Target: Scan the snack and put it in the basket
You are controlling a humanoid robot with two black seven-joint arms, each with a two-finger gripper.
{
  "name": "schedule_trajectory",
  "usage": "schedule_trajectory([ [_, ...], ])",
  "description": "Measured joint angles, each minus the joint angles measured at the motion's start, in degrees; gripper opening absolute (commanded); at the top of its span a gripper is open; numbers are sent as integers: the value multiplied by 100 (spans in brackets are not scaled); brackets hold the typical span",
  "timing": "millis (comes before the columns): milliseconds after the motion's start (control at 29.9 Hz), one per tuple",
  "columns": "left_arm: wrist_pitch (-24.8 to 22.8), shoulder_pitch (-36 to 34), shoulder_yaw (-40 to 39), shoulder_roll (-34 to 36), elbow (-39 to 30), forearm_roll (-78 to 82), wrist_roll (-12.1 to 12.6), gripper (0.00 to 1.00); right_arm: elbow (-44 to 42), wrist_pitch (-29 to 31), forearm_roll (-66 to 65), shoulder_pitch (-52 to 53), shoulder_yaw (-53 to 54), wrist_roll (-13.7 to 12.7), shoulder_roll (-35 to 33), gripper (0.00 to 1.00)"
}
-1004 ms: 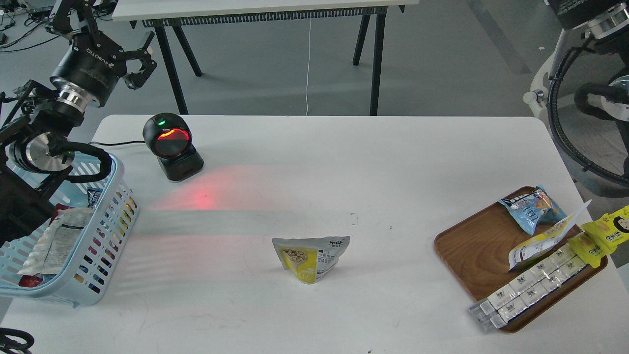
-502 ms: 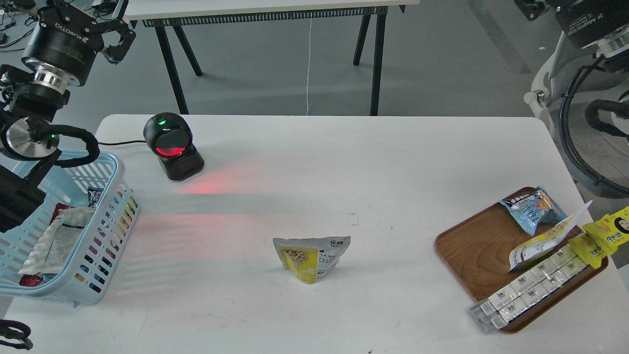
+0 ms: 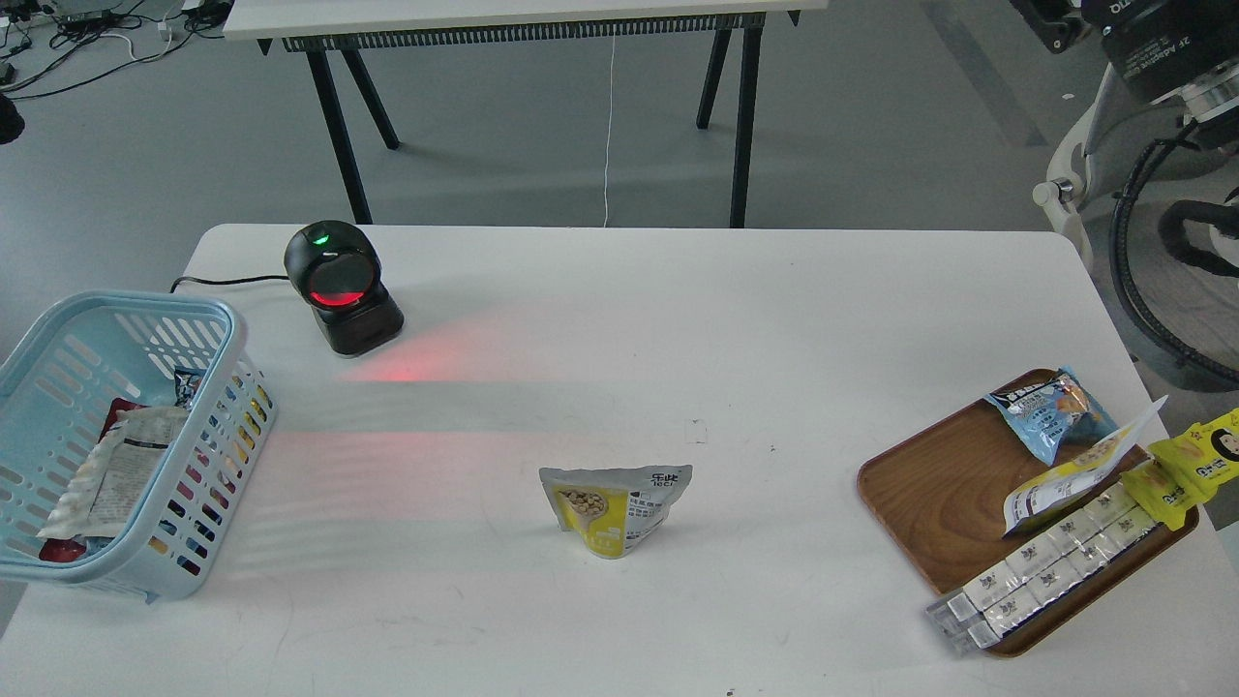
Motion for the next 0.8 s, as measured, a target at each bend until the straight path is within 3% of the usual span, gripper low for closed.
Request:
schedule_trajectory([
  [268, -1, -1430, 1536, -295, -884, 2946, -1260, 100, -244, 0, 5, -19, 25, 0, 0, 99],
  [335, -1, -1857, 2100, -503, -928, 3385, -1414, 100, -334, 0, 7, -30, 34, 0, 0, 99],
  [569, 0, -3252, 4173, -1257, -1056, 4078, -1479, 100, -469, 0, 10, -84, 77, 0, -9, 99],
  [803, 1, -3644, 5212, -1997, -1412, 4634, -1480, 100, -469, 0, 128, -90, 106, 0, -86, 99],
])
